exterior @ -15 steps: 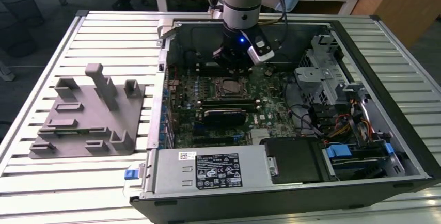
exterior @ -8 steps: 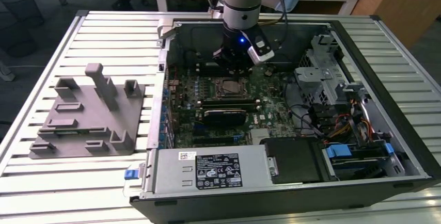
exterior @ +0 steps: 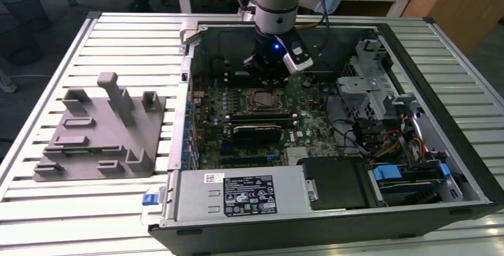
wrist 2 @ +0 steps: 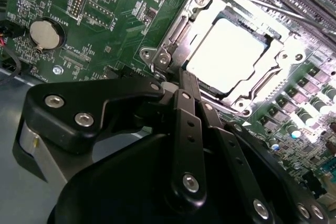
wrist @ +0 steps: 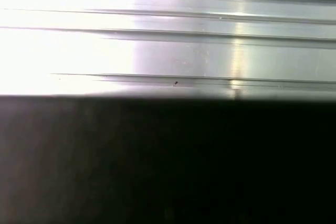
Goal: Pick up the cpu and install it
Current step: 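Install the first cpu locking lever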
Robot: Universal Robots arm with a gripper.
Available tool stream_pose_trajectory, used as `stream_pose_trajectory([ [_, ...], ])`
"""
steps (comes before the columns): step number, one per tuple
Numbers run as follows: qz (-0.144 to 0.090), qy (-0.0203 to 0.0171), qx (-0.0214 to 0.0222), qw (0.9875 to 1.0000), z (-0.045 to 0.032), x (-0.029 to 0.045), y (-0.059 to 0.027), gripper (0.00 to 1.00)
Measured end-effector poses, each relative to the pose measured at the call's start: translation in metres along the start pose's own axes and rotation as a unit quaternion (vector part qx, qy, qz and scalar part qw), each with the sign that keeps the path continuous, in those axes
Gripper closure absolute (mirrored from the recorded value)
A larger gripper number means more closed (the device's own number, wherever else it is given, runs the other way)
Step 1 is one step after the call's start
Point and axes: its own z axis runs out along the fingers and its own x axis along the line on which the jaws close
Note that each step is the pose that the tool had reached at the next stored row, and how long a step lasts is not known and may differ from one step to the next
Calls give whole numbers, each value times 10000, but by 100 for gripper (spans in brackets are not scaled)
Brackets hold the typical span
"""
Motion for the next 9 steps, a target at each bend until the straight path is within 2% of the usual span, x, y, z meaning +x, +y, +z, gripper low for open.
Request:
stream_pose_trajectory([
  [3, 4, 6, -86, 10000, -10, 6, -9, 89],
  [7, 10, -5, -227, 9997, 3, -1, 4, 89],
  [9, 11, -5, -263, 9997, 2, -1, 3, 89],
])
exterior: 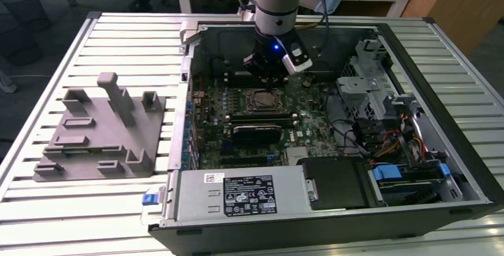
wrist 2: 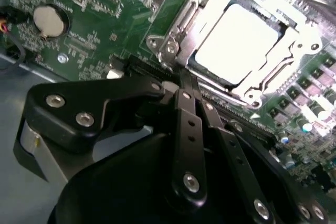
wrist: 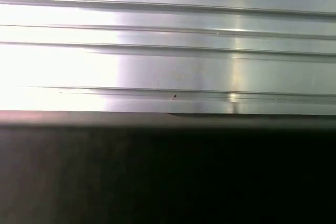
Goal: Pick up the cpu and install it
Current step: 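Install the first cpu locking lever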
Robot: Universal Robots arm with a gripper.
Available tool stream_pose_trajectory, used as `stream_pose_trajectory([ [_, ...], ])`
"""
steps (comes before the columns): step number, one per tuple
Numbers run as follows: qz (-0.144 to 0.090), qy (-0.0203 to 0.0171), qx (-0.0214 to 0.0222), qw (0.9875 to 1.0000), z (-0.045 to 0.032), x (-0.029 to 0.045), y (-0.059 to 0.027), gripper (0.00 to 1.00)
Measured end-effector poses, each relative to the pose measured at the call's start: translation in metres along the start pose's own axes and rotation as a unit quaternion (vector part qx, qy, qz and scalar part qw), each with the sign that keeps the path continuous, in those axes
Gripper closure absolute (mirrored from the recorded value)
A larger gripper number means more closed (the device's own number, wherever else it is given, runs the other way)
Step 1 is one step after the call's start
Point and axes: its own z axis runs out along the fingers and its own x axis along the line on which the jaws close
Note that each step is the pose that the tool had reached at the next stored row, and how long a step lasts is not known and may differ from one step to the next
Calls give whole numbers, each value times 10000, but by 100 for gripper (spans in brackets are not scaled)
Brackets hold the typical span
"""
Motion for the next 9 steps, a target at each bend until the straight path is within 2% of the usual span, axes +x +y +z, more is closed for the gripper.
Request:
stream_pose_trajectory([
  [4, 1, -7, -25, 10000, -22, -4, 6, 89],
  [9, 1, -1, -15, 10000, -118, -6, 10, 89],
])
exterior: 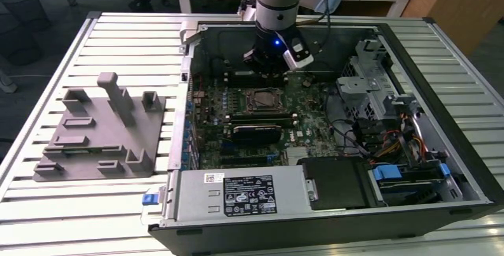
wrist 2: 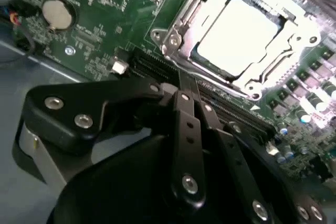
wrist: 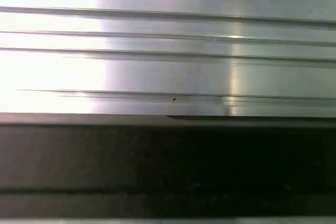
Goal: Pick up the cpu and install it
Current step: 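Install the first cpu locking lever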
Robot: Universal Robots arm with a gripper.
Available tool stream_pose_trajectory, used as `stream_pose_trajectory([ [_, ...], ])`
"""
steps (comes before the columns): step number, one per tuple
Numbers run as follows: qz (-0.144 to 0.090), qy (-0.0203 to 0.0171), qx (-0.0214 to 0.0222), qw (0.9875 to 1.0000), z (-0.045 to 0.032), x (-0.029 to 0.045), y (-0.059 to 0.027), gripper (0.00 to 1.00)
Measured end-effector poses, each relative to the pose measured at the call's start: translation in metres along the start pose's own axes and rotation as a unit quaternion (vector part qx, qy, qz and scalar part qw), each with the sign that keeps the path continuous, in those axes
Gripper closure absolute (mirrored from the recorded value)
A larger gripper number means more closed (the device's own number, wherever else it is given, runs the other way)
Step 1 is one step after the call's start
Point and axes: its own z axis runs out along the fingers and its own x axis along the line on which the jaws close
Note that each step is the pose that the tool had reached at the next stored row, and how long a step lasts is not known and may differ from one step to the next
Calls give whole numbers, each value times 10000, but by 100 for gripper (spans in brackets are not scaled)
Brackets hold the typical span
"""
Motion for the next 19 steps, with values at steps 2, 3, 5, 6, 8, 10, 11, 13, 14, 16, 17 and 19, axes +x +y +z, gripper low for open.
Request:
stream_pose_trajectory([
  [2, 0, 0, 0, 10000, -12, -1, 1, 89],
  [3, 0, -1, 0, 10000, -11, -1, -2, 89],
  [5, -1, 0, 1, 10000, -13, -1, -15, 89],
  [6, 0, 0, 1, 10000, -14, -1, -25, 89],
  [8, 0, 0, 1, 10000, -17, 0, -63, 89],
  [10, 0, 0, 1, 10000, -19, 0, -89, 89],
  [11, 0, 0, 1, 10000, -20, 0, -98, 89],
  [13, 0, 0, 1, 10000, -21, 0, -113, 89],
  [14, 0, 0, 1, 10000, -21, 0, -120, 89],
  [16, 0, 0, 1, 10000, -22, 1, -129, 89],
  [17, 0, 0, 1, 10000, -22, 0, -132, 89],
  [19, 0, 0, 1, 10000, -23, 0, -140, 89],
])
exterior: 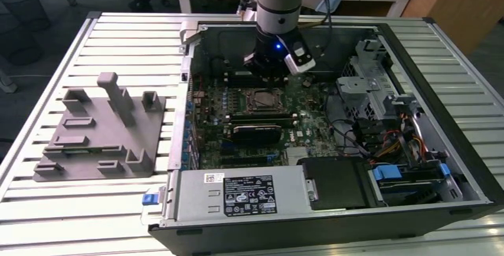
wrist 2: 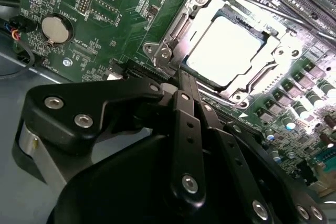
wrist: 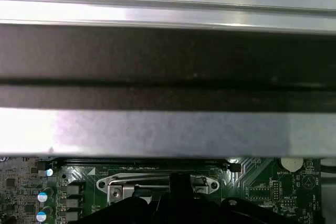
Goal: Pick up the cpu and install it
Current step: 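Install the first cpu locking lever, then install the second cpu locking lever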
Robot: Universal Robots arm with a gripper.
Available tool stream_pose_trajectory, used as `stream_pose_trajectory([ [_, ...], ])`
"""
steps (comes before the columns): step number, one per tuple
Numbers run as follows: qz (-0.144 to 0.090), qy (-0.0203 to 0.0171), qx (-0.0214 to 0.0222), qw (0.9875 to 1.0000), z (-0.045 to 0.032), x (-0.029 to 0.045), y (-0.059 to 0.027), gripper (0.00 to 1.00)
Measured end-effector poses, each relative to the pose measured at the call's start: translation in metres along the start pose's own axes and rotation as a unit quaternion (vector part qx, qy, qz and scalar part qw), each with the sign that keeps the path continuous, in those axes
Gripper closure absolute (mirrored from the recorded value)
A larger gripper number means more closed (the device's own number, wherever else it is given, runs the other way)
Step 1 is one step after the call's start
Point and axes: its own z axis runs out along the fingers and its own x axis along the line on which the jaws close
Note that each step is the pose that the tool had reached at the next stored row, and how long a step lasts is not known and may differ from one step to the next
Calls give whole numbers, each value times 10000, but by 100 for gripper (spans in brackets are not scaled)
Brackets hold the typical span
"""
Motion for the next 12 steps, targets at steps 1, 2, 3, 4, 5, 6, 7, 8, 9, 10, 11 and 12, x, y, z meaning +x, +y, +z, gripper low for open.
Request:
stream_pose_trajectory([
  [1, 0, 0, 0, 10000, -1, 0, -5, 89],
  [2, 0, 0, 0, 10000, 0, 0, -9, 89],
  [3, 0, 0, 0, 10000, -1, -1, -13, 89],
  [4, 0, 0, 0, 10000, -1, -2, -17, 89],
  [5, 0, 0, 0, 10000, -1, -2, -21, 89],
  [6, 0, 0, 0, 10000, -2, -2, -26, 89],
  [7, 0, 0, 1, 10000, -2, -3, -32, 89],
  [8, 0, 0, 0, 10000, -3, -3, -37, 89],
  [9, 0, 0, 0, 10000, -3, -4, -44, 89],
  [10, 0, 0, 0, 10000, -4, -4, -53, 89],
  [11, 0, 0, 0, 10000, -4, -4, -62, 89],
  [12, 0, 0, 0, 10000, -5, -4, -70, 89],
])
